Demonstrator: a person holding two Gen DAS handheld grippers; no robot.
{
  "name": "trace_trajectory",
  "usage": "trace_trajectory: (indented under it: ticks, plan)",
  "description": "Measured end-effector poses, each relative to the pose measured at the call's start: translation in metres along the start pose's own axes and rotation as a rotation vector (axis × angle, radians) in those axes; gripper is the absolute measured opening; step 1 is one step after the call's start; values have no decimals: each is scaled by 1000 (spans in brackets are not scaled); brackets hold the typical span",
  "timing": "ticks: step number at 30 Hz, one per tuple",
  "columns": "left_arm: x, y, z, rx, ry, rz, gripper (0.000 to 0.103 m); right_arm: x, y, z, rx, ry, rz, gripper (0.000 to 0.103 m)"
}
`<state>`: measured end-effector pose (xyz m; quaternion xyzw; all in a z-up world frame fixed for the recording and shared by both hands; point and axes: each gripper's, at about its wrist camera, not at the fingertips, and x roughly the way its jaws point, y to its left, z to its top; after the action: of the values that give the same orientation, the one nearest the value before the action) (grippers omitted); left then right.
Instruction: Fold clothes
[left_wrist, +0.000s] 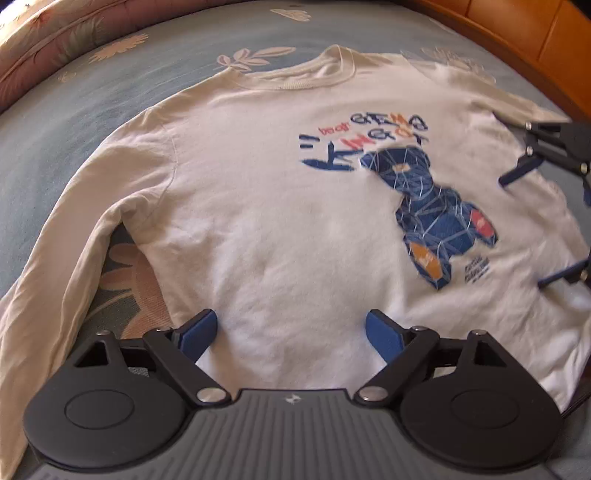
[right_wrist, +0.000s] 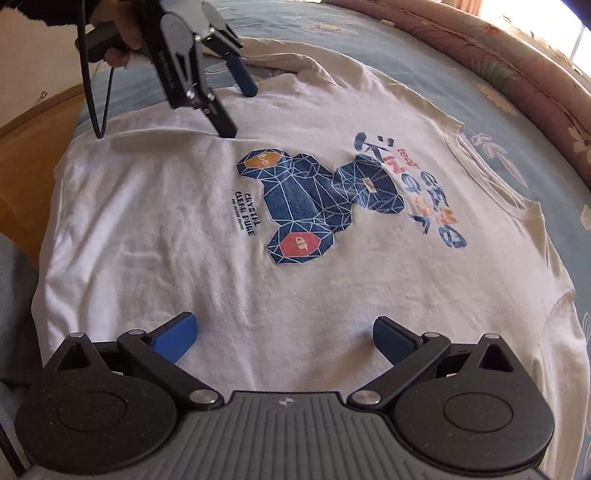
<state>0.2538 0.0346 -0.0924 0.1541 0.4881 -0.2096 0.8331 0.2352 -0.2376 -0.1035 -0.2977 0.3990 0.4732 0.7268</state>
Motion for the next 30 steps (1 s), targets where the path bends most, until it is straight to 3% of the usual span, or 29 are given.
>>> trace_trajectory:
  ticks: [5,8,9,11,14,17,18,23,26,30]
  plan:
    - [-13,6,-17,-22,86,72,93,-10,3,-22,125,33,-11,103]
    - [-20,4,-11,-7,106,110,88,-14,10,-32,145,27,-27,103]
    - [-23,1,-6,11,78,112,88,-14,11,-33,152,24,-31,103]
    - [-22,-6,5,24,33,71,88,-14,12,-33,163,21,-30,103]
    - [-5,-10,17,-5,54,0,88,-13,10,-32,155,23,-21,103]
    - [4,1,12,-111,76,-40,91,-13,10,-31,145,38,-17,103]
    - [2,6,6,-142,84,-37,91,-13,9,-31,145,42,-15,103]
    - [-14,2,2,-80,137,20,90,-19,8,-32,184,88,-30,103]
    - [-22,-3,20,-33,53,0,91,-28,-4,-20,237,45,-90,103]
    - [3,-9,52,-29,-12,14,91,-23,-41,3,275,-54,-234,103]
